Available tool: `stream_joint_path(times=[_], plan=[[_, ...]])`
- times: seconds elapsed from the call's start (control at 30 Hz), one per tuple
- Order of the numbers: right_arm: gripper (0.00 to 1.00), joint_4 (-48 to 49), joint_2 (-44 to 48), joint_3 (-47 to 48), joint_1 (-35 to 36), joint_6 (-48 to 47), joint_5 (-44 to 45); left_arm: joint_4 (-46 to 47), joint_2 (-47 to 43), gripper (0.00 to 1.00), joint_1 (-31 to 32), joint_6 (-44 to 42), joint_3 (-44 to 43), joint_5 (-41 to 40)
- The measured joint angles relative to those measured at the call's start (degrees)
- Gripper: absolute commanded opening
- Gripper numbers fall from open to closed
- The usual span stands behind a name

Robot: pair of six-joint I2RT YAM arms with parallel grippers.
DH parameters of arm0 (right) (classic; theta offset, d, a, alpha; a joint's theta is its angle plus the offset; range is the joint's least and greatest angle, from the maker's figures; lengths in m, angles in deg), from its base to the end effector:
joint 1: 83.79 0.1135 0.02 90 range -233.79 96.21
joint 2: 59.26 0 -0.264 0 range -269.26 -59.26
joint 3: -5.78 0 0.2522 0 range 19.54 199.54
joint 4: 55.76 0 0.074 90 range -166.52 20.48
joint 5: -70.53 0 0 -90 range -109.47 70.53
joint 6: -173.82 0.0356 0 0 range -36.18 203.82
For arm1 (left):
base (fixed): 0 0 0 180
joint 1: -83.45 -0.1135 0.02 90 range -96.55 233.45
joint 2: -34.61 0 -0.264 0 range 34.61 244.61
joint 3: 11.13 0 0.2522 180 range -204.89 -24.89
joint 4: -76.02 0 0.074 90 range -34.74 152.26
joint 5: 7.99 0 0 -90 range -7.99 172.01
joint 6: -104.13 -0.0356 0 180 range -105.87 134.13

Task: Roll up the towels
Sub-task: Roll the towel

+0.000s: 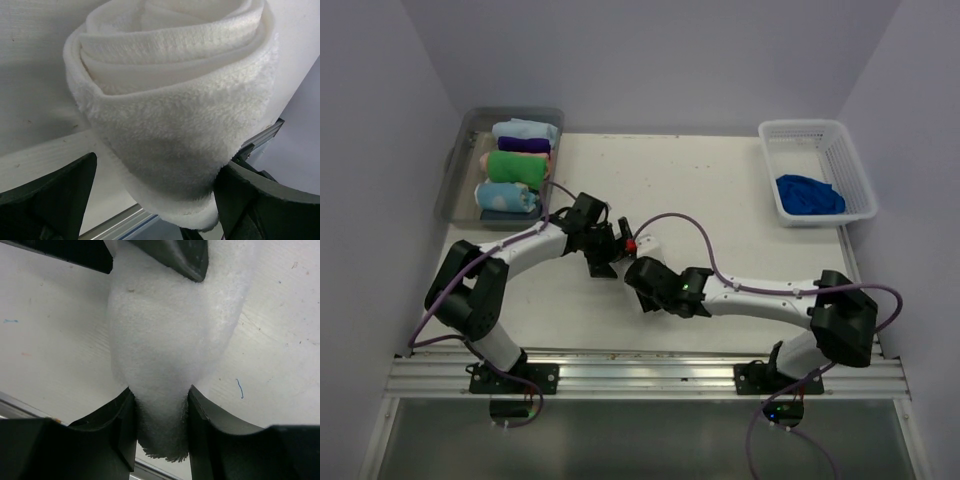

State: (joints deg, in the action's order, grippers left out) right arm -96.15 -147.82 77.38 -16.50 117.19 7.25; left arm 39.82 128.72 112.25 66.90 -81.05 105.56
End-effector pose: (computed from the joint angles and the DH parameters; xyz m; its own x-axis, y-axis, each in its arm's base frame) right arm 0.1351 0.2813 0.2148 -0.6732 -0.3359 -0.6588 -0.4311 0.9021 -0.0194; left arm 0.2750 -0.1674 0.1808 -0.9503 -0.3105 -0.0224 -0.2348 0.7620 -0.6036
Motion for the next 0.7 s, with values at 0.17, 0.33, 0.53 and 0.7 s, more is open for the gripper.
stream_joint_path(times=[0.17,0.33,0.53,0.7], plan=[[0.36,8.9,7.3,-8.3,-5.3,-0.9,-10.1,0.9,-0.6,0.96,0.2,0.0,0.6,0.0],[0.34,14.9,8.5,-12.0,-7.7,-0.9,-16.5,2.6,-0.7,0.98,0.2,0.0,2.1,0.7],[0.33,18.6,8.8,-13.5,-8.7,-0.2,-20.4,4.1,-0.6,0.96,0.2,-0.1,2.6,1.1],[0.35,19.0,8.5,-13.5,-8.9,0.0,-21.6,4.8,0.4,0.85,0.2,-0.1,2.6,1.5]])
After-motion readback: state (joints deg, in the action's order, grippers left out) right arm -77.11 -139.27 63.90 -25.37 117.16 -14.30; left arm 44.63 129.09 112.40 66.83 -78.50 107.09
